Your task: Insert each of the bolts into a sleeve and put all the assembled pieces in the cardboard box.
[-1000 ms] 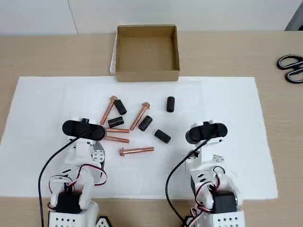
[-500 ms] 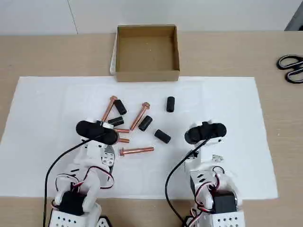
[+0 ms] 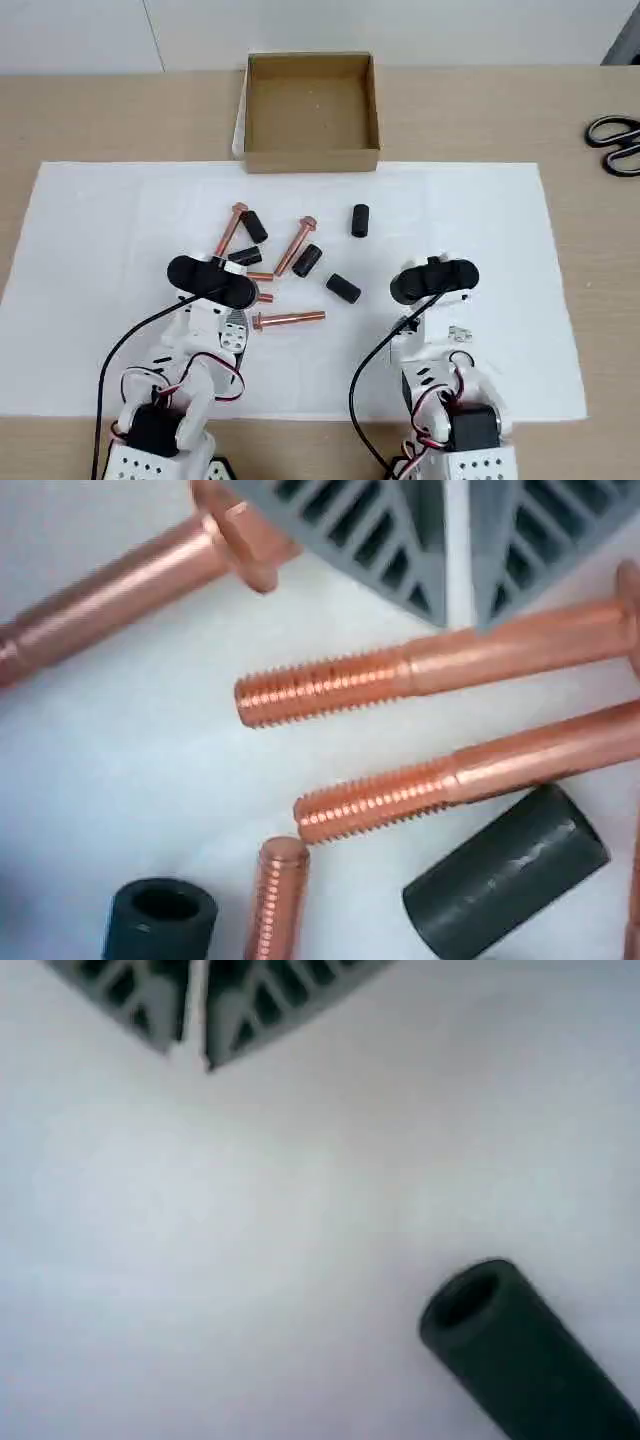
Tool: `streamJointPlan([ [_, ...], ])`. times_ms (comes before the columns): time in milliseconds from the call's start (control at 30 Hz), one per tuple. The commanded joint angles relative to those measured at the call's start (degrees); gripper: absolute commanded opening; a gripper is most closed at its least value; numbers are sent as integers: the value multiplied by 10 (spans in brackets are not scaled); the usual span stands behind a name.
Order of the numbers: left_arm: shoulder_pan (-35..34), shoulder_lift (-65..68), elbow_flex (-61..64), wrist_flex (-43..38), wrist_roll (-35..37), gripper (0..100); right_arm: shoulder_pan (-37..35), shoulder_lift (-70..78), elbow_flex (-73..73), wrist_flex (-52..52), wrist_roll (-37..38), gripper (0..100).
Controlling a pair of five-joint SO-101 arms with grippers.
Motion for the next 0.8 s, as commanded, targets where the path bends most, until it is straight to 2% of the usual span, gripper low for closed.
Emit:
streamJointPlan([
  [0,2,-7,-18,-11,6,7,-2,-8,-7,-7,4,25],
  [100,1,-5,-29,11,40,7,1,-7,-11,14,5,26],
  [233,0,-4,-117,76,71,7,1,-7,-19,31,6,28],
  [400,0,-4,-137,95,10,7,1,-6,-26,21,7,29],
  [467,-3,-4,-138,96,6,7,2,-4,-44,17,9,30],
  [667,-116,-2,-179,60,6,7,4,5,-137,46,87,30],
  [767,-134,33,-229,55,4,8,36,50,-176,53,98,30],
])
